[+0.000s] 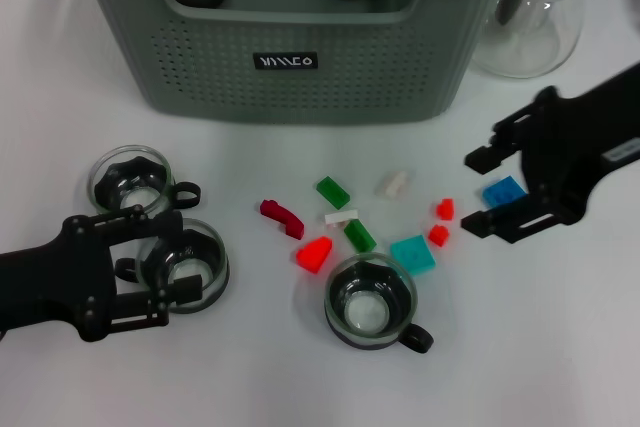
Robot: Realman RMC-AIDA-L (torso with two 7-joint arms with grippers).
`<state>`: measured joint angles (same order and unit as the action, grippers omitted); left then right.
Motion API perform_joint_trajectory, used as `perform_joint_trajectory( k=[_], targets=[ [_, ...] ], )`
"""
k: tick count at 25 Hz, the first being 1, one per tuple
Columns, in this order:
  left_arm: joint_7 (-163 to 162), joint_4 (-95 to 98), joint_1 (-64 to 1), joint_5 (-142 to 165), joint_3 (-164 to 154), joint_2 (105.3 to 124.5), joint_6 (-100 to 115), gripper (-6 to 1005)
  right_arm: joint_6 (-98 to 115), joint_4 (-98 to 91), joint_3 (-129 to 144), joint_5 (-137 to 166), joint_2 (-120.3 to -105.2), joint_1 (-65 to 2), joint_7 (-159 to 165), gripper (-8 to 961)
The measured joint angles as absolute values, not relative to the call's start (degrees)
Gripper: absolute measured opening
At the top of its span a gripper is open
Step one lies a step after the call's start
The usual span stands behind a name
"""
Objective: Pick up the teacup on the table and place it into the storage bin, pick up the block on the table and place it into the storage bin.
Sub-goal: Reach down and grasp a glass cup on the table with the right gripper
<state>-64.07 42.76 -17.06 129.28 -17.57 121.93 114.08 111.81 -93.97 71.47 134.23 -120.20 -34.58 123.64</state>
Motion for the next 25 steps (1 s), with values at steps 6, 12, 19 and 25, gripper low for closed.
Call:
perform_joint_trajectory(
  k=[6,12,19,25],
  targets=[
    [-63.81,42.0,-16.91,129.34,-16.93,122.27,113.47,765,105.1,-86.58,81.66,137.1,-120.22,-38.91,124.43,670],
    [-63.79,41.52,-16.88,129.14,-16.95,122.33,112.82,765,98.17,-76.08,87.86,135.47,-120.47,-41.96,121.54,651],
    [-63.75,41.29,-17.03,129.09,-16.97,122.43,112.37,765,92.4,-69.93,90.39,134.54,-120.5,-43.07,121.11,620],
    [-63.73,40.76,-17.3,129.03,-16.96,122.43,111.88,764,84.91,-62.99,93.58,132.07,-120.75,-43.41,119.93,593]
  ],
)
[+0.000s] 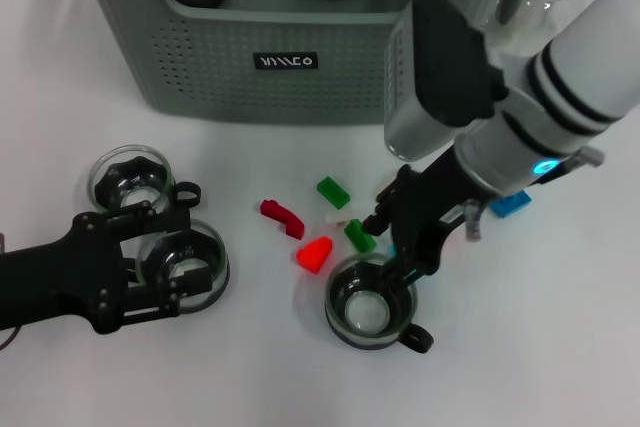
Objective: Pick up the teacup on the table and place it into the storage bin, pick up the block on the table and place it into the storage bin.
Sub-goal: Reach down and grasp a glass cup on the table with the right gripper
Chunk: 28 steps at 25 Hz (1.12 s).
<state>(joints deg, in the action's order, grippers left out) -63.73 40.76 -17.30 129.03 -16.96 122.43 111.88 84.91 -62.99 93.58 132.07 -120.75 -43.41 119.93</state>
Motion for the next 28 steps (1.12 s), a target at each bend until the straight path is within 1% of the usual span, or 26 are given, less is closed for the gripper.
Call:
perform_joint_trajectory(
  k=[13,21,28],
  targets=[
    [-63.72,40.53,-17.41,128.76,-16.96,122.51,111.36,764,78.58,-52.69,95.39,129.82,-120.9,-45.92,118.97,535],
    [-63.72,40.28,-17.4,128.76,-17.06,122.52,111.37,764,78.57,-52.4,95.06,127.98,-120.41,-45.91,119.35,499],
    [-63.72,40.24,-17.4,128.75,-17.0,122.52,111.39,764,78.98,-52.35,95.04,128.14,-120.39,-45.87,120.23,206]
  ],
)
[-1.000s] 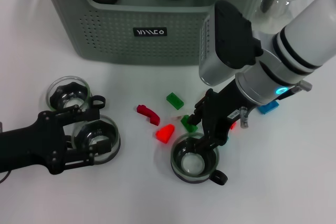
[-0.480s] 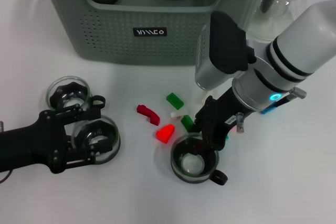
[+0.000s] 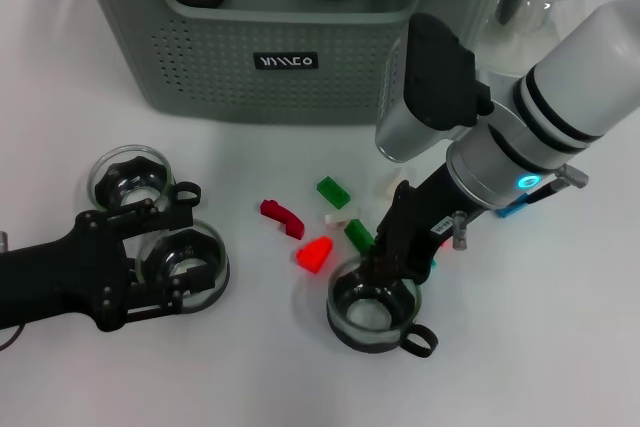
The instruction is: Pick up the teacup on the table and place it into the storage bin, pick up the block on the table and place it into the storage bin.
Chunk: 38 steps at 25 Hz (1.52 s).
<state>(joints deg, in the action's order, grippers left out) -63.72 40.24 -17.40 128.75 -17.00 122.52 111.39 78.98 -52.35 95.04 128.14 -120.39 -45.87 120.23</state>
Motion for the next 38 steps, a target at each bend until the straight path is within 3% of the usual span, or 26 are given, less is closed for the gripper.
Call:
perform_joint_trajectory(
  k=[3,13,20,26,34,38],
  targets=[
    [-63.72,40.24,-17.4,128.76,-16.98,122.52,111.42,764,80.43,-53.07,93.46,128.16,-120.28,-45.84,120.46,78],
    [-63.72,40.26,-17.41,128.76,-16.9,122.52,111.36,764,95.14,-74.06,60.23,114.49,-120.07,-39.48,118.09,70],
    [-63.72,39.98,-17.89,128.63,-16.84,122.52,111.18,763,74.74,-82.42,58.95,106.64,-120.17,-37.13,119.37,89],
    [-63.82,39.72,-18.5,128.58,-16.88,122.68,110.8,763,55.72,-71.83,68.64,125.05,-120.3,-48.21,131.94,104],
    [-64.02,39.11,-19.06,128.57,-16.89,122.7,110.74,763,38.34,-36.44,69.93,148.5,-120.14,-69.49,146.01,125],
    [-64.04,39.05,-19.11,128.58,-16.88,122.77,110.74,763,36.09,-28.16,70.23,153.81,-120.23,-73.14,147.95,136]
  ],
)
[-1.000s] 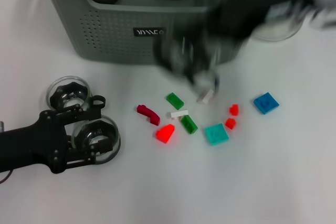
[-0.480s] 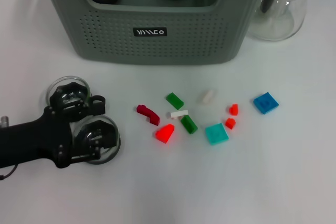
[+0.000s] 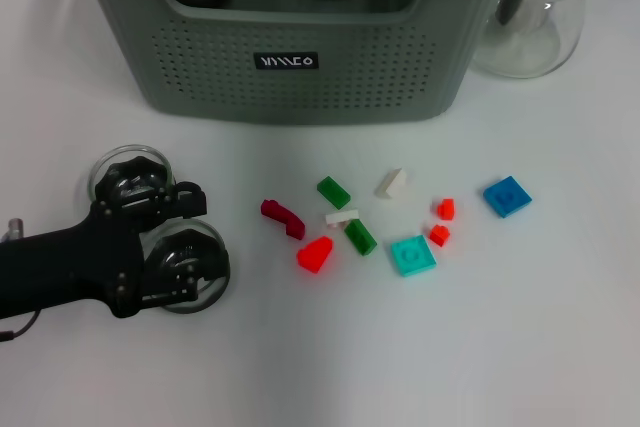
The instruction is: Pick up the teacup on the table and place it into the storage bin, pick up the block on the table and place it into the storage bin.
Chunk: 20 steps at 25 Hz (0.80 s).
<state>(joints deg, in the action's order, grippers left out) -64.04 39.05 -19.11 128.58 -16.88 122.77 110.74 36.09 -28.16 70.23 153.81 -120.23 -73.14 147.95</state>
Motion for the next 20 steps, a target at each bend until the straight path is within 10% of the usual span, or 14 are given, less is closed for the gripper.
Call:
perform_joint_trajectory(
  k=[14,20],
  targets=[
    [-64.16,38.41,-20.33,128.58,-16.88,122.6,110.56,763,38.18,-27.68,70.3,157.84,-120.28,-71.42,148.0,172],
    [-64.16,38.41,-19.86,128.59,-16.78,122.6,110.46,763,42.27,-51.9,69.95,143.56,-120.21,-59.29,144.58,414]
  ],
)
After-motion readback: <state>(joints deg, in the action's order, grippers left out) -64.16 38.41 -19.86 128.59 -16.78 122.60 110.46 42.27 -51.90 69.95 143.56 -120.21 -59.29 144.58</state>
